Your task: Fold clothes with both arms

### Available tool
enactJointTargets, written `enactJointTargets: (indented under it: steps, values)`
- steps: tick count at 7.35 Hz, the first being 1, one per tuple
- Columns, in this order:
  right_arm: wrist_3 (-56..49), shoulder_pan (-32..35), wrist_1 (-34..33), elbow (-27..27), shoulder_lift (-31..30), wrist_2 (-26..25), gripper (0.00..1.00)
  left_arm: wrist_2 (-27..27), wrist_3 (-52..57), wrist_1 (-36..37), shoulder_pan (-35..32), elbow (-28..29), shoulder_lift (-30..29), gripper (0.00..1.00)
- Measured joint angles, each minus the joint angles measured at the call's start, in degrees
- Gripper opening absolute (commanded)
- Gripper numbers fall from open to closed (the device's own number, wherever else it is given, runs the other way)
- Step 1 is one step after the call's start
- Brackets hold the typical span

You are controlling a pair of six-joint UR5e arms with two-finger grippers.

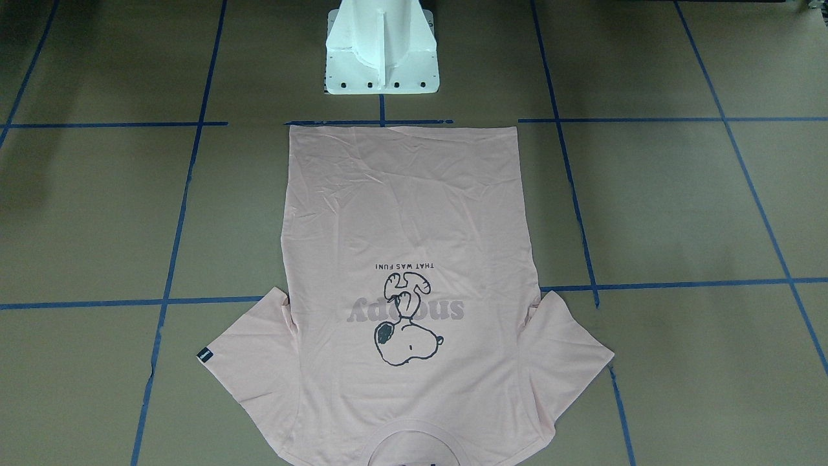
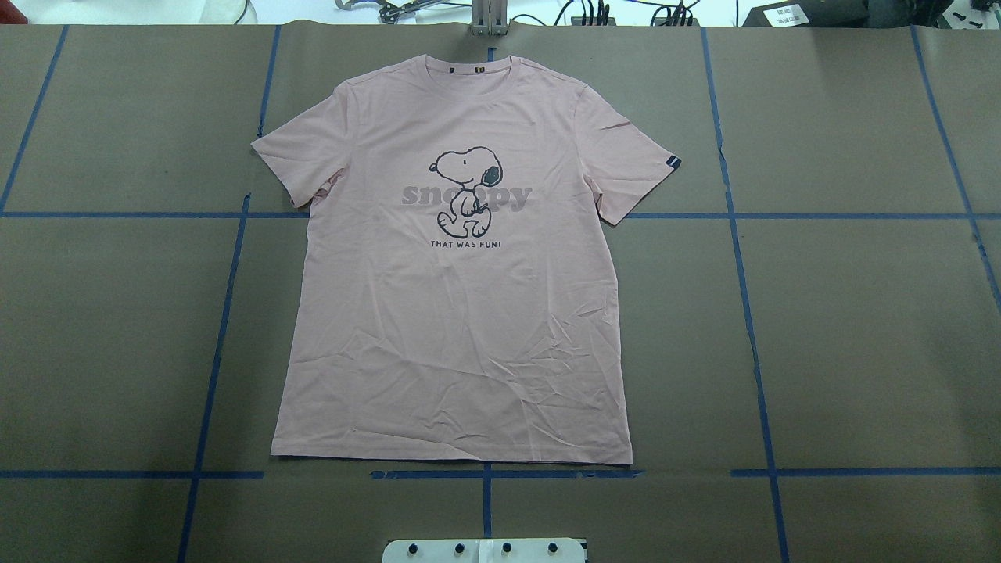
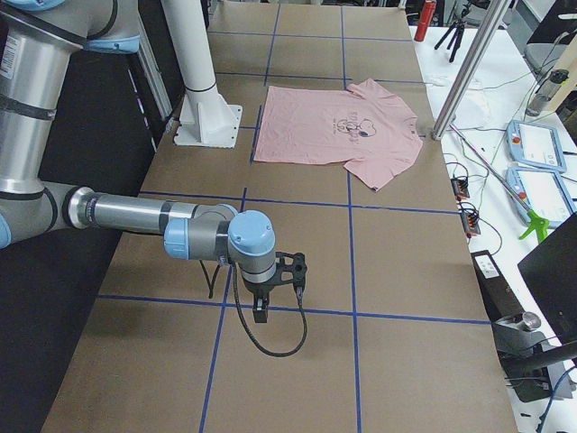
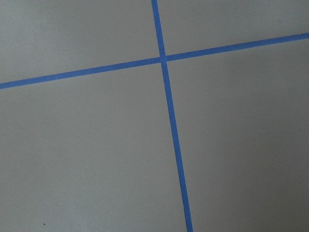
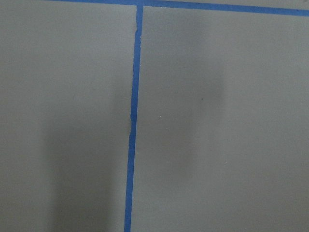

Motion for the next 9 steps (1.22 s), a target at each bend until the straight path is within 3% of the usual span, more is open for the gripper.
enactJointTargets:
  steps: [5,7,9]
  values:
    - [0.4,-0.1,3.5,0.4,0.5,0.2,1.0,-0.1,0.4,-2.4,0.1,-1.2,0.0,1.0]
    - [0.7,-0.1,9.2,0.1,3.3,0.3,1.0,0.1,0.1,-7.0,0.1,-1.4,-0.8,1.0]
    - [0.8,-0.2,12.0,-0.9,7.0,0.7,1.0,0.1,0.1,-17.1,0.2,-0.4,-4.7,1.0]
